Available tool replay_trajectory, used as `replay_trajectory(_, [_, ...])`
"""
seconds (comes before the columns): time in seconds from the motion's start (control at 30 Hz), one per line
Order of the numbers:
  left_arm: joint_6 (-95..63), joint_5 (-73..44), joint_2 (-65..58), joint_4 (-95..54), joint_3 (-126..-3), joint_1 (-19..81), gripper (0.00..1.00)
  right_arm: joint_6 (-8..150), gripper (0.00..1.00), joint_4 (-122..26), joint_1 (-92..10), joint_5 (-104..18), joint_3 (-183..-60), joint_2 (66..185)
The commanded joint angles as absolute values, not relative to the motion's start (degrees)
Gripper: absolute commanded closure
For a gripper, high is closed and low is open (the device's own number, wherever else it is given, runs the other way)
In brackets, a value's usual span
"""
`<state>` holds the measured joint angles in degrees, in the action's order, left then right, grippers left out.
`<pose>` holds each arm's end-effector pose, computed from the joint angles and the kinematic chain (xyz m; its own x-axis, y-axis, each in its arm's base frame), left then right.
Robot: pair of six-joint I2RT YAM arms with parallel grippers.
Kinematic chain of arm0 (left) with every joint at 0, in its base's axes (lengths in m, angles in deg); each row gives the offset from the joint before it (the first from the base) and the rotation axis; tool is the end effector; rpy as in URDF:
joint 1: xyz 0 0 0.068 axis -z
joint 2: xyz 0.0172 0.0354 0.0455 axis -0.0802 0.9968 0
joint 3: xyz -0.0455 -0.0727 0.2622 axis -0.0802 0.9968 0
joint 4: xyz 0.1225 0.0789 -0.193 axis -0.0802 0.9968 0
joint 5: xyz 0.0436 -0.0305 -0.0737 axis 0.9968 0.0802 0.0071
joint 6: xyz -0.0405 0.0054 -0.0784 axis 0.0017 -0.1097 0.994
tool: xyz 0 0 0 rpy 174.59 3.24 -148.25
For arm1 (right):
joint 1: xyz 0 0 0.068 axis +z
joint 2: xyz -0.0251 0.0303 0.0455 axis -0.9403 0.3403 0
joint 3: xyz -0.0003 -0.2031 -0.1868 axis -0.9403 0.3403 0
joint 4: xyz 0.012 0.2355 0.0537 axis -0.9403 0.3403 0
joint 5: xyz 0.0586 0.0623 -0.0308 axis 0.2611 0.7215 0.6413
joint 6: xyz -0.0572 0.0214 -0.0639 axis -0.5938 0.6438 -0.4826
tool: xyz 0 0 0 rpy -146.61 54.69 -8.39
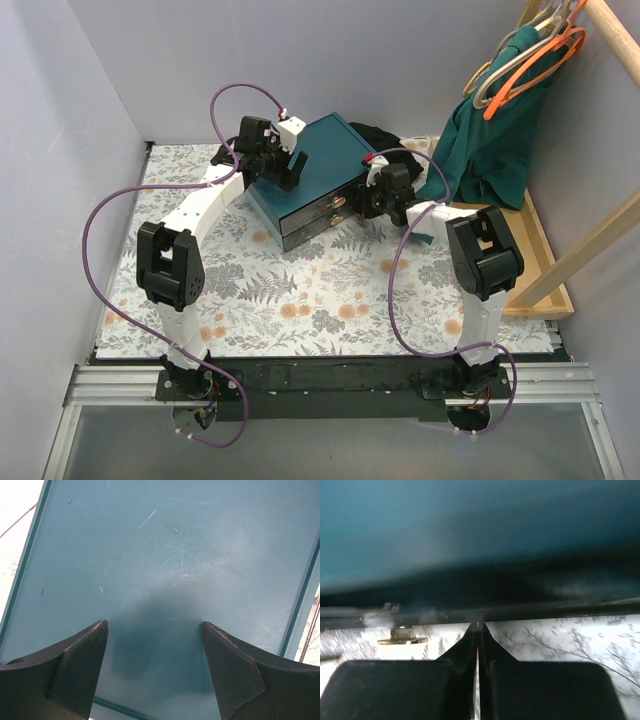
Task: Sort the tools into containers
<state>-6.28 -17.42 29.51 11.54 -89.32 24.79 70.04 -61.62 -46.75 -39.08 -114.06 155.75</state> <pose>0.4166 -0.1693 0.2811 -0.7487 -0.0993 -0.6554 0.2211 0.8947 -0.3881 0.4085 0.1941 0.1766 -0.5152 -0.1145 -0.8494 -0.5025 0.8432 0.1911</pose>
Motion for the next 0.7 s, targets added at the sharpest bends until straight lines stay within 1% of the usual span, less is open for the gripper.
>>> replay_trajectory(0.0, [-8.5, -17.6, 31.4, 19.0, -89.1, 24.8, 0.25, 79.9, 0.99, -69.4, -46.8, -39.2, -118.0, 158.0])
replay_trajectory(0.13, [-7.7, -17.9, 31.2, 18.9, -89.7, 24.8, 0.27, 82.7, 0.99, -69.5, -46.8, -37.6, -119.4, 158.1])
replay_trajectory(0.23, [-6.5, -19.2, 29.9, 17.2, -91.9, 24.8, 0.27, 77.3, 0.99, -64.8, -46.8, -37.6, -121.3, 156.1])
replay_trajectory(0.27, [-5.4, -19.4, 29.3, 15.3, -94.1, 24.8, 0.26, 73.1, 0.99, -62.0, -47.0, -37.8, -121.3, 153.9])
replay_trajectory(0.33, [-4.3, -19.8, 28.3, 13.6, -97.5, 24.8, 0.24, 70.1, 0.99, -59.4, -47.3, -38.6, -120.0, 151.1])
replay_trajectory(0.37, [-3.7, -20.2, 28.4, 13.0, -101.9, 24.8, 0.22, 68.7, 0.96, -57.8, -47.8, -38.3, -119.2, 148.0])
replay_trajectory(0.4, [-3.8, -20.3, 28.4, 13.0, -103.8, 24.8, 0.21, 66.2, 0.79, -57.4, -48.0, -35.6, -118.4, 146.4])
replay_trajectory(0.43, [-3.8, -19.7, 28.7, 12.8, -105.5, 24.8, 0.19, 64.7, 0.71, -56.7, -48.1, -33.8, -116.6, 145.0])
replay_trajectory(0.47, [-3.7, -18.9, 28.5, 11.6, -106.9, 24.8, 0.14, 64.4, 0.63, -55.6, -48.0, -32.0, -116.3, 142.7])
replay_trajectory(0.5, [-3.9, -18.1, 28.4, 10.9, -108.1, 24.8, 0.09, 60.4, 0.43, -52.0, -48.0, -27.7, -116.2, 141.8])
replay_trajectory(0.53, [-4.3, -16.6, 27.6, 10.3, -108.4, 24.8, 0.05, 59.0, 0.41, -49.6, -48.0, -25.8, -117.1, 141.4])
replay_trajectory(0.57, [-4.9, -16.0, 27.0, 8.9, -108.3, 24.8, 0.02, 57.6, 0.30, -46.9, -48.1, -24.6, -117.7, 140.3])
replay_trajectory(0.6, [-6.3, -15.2, 26.4, 8.3, -107.3, 24.8, 0.02, 56.8, 0.26, -44.6, -48.0, -23.2, -117.7, 139.6])
replay_trajectory(0.63, [-6.8, -14.3, 25.9, 7.6, -106.6, 24.8, 0.02, 56.1, 0.04, -44.5, -48.0, -22.9, -116.4, 138.7])
replay_trajectory(0.67, [-7.2, -11.3, 24.5, 6.2, -105.8, 24.7, 0.02, 55.5, 0.01, -44.5, -48.0, -23.2, -115.7, 136.2])
